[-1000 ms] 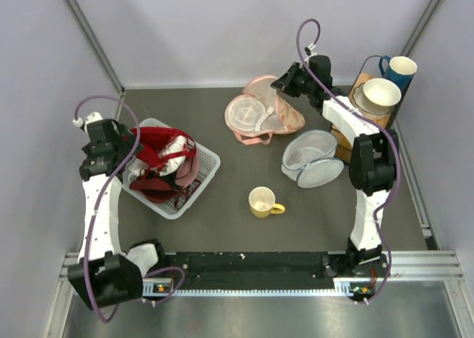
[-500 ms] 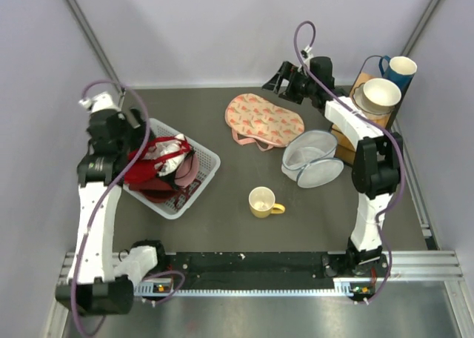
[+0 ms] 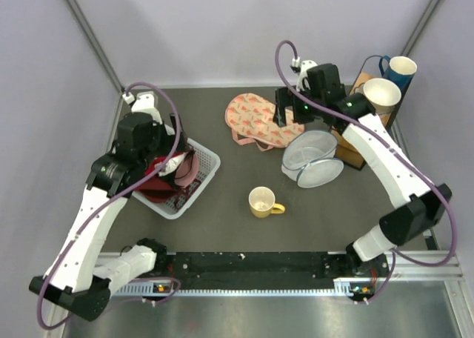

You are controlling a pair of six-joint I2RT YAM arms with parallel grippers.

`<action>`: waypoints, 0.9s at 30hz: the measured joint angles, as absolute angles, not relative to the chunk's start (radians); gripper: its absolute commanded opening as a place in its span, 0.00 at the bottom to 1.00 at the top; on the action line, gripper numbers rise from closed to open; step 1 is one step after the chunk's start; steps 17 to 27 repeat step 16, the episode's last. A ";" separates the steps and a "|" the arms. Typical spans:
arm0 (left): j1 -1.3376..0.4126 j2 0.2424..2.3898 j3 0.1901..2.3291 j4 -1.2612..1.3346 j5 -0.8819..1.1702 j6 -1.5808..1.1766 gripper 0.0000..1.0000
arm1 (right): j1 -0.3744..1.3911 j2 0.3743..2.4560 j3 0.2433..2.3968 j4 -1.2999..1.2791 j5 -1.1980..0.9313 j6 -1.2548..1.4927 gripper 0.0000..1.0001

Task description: Unzip the laundry bag and remove the bra

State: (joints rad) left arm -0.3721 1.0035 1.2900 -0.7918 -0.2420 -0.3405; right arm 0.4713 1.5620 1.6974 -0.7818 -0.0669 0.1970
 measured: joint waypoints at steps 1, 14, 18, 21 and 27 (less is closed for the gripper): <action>-0.371 0.984 1.287 -0.790 -0.240 -0.337 0.99 | 0.476 1.531 1.677 -0.802 -0.041 0.185 0.99; -0.371 0.854 1.217 -0.756 -0.190 -0.293 0.99 | 0.466 1.269 1.512 -0.928 0.163 0.154 0.99; -0.371 0.837 1.207 -0.754 -0.182 -0.292 0.99 | 0.466 1.261 1.512 -0.928 0.170 0.160 0.99; -0.371 0.837 1.207 -0.754 -0.182 -0.292 0.99 | 0.466 1.261 1.512 -0.928 0.170 0.160 0.99; -0.371 0.837 1.207 -0.754 -0.182 -0.292 0.99 | 0.466 1.261 1.512 -0.928 0.170 0.160 0.99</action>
